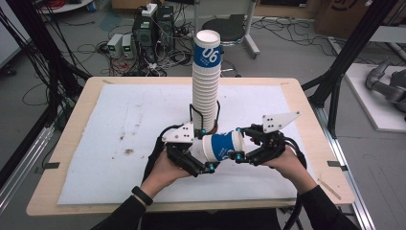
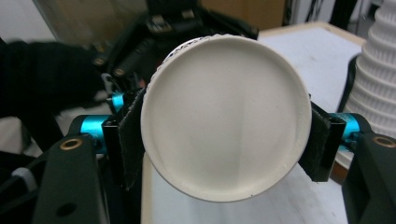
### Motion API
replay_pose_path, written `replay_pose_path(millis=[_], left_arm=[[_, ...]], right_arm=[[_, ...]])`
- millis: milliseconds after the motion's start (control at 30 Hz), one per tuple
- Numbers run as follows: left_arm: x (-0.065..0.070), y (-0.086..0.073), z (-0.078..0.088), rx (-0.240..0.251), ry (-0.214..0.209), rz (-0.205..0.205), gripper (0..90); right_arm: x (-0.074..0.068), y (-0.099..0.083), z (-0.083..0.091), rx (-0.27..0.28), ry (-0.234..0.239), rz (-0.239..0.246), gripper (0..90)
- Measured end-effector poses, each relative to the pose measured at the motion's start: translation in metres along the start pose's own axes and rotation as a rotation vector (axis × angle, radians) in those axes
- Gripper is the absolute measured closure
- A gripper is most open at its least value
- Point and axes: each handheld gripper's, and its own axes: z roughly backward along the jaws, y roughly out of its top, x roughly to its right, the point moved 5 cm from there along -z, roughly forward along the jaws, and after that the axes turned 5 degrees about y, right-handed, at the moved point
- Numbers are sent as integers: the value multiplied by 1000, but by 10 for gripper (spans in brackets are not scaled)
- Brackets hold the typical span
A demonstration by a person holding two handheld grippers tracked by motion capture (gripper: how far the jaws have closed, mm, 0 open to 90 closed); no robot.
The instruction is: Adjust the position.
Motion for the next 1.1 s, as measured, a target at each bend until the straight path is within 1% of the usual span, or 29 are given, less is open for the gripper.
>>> replay_pose_path(millis=[67, 100, 167, 233, 300, 400, 467, 567, 633, 700, 733, 767, 800, 833, 867, 900, 933, 967, 1000, 1033, 1100], left_arm=[[1, 2, 1, 56, -35, 40, 70], [1, 3, 2, 73, -53, 48, 70], [3, 5, 4, 94, -72, 46, 74], [1, 7, 7, 112, -80, 66, 116], [-1, 8, 10, 131, -81, 75, 172], [-2, 8, 13, 126, -77, 71, 184], [-2, 8, 13, 116, -75, 69, 189], [-3, 8, 13, 104, -76, 68, 190], [-3, 8, 13, 90, -73, 63, 190], [-3, 7, 13, 57, -61, 41, 192], [-3, 7, 13, 41, -57, 31, 192], [-3, 7, 12, 32, -51, 24, 194], [-3, 6, 12, 0, -46, 11, 194], [-3, 5, 11, -23, -34, -8, 194], [-2, 5, 10, -44, -28, -22, 194], [-2, 5, 10, -66, -34, -30, 195], [-1, 5, 10, -84, -39, -39, 195], [0, 5, 9, -99, -42, -44, 195], [0, 5, 9, -114, -38, -56, 196], [1, 5, 8, -124, -36, -63, 197], [1, 6, 8, -125, -38, -64, 198]], right_arm=[[-1, 2, 2, 44, 25, -6, 290], [-1, 3, 2, 56, 31, -7, 291], [-2, 3, 2, 80, 44, -8, 291], [-2, 3, 1, 93, 61, -19, 290], [-2, 3, 1, 112, 69, -23, 293], [-1, 1, -1, 106, 71, -31, 294], [-1, 1, -2, 103, 71, -29, 293], [-1, -1, -2, 84, 69, -34, 288], [0, -2, -3, 71, 60, -30, 270], [0, -1, -3, 43, 37, -28, 213], [0, -1, -3, 29, 28, -25, 206], [0, 1, -2, 22, 29, -20, 206], [-2, 1, -2, 15, 27, -15, 206], [-2, 2, -1, 3, 9, 0, 206], [-3, 2, -1, -11, 1, 6, 206], [-3, 2, -1, -28, -6, 9, 206], [-3, 1, -1, -49, -23, 24, 206], [-2, 0, -1, -77, -35, 37, 206], [-2, -2, -2, -104, -39, 39, 206], [-2, -4, -3, -127, -43, 41, 206], [-2, -7, -5, -158, -39, 53, 206]])
